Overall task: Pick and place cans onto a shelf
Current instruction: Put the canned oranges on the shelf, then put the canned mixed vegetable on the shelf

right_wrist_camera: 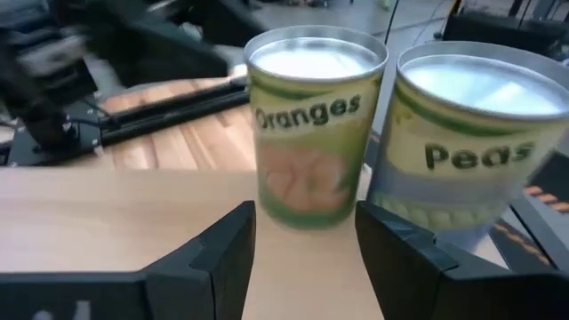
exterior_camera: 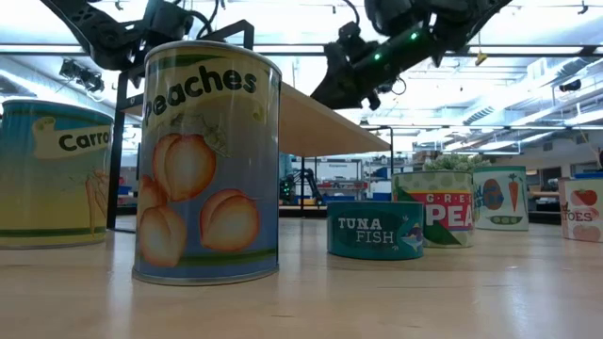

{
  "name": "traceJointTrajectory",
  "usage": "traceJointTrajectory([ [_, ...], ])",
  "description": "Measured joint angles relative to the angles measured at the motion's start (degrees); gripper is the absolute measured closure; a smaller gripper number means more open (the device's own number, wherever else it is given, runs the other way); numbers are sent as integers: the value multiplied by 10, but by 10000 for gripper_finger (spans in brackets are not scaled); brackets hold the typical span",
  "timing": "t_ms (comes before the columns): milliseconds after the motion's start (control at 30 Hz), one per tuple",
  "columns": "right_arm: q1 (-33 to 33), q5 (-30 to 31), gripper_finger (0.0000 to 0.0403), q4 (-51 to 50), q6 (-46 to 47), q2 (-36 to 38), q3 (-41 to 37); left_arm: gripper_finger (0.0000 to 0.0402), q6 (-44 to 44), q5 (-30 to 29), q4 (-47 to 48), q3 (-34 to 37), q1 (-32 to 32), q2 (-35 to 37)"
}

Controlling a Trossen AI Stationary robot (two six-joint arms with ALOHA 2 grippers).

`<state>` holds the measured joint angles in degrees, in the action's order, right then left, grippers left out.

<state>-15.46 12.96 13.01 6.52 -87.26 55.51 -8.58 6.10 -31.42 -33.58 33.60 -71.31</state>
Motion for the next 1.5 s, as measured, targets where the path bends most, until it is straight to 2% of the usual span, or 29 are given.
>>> traceJointTrajectory([
  [133, 17, 7, 203, -35, 8, 32, 0, 228, -11, -13, 12, 0, 33, -1],
  [267, 32, 23, 204, -57, 3, 62, 0, 228, -11, -8, 21, -1, 54, -39],
  [500, 40, 50, 205, -117, -1, 97, 0, 228, -11, -8, 16, -65, 40, -101],
  [733, 42, 69, 205, -146, -2, 127, 0, 228, -11, -5, 31, -104, 33, -131],
  [1067, 42, 72, 205, -161, -6, 134, 0, 228, -11, -8, 39, -104, 27, -131],
  [1200, 42, 47, 205, -186, -1, 150, 0, 228, -16, -15, 39, -104, 31, -109],
  [1333, 41, 11, 205, -257, 33, 169, 0, 228, -49, -25, 57, -105, 34, -70],
  [1500, 41, -42, 199, -360, 40, 189, 0, 228, -49, -30, 98, -105, 33, -22],
])
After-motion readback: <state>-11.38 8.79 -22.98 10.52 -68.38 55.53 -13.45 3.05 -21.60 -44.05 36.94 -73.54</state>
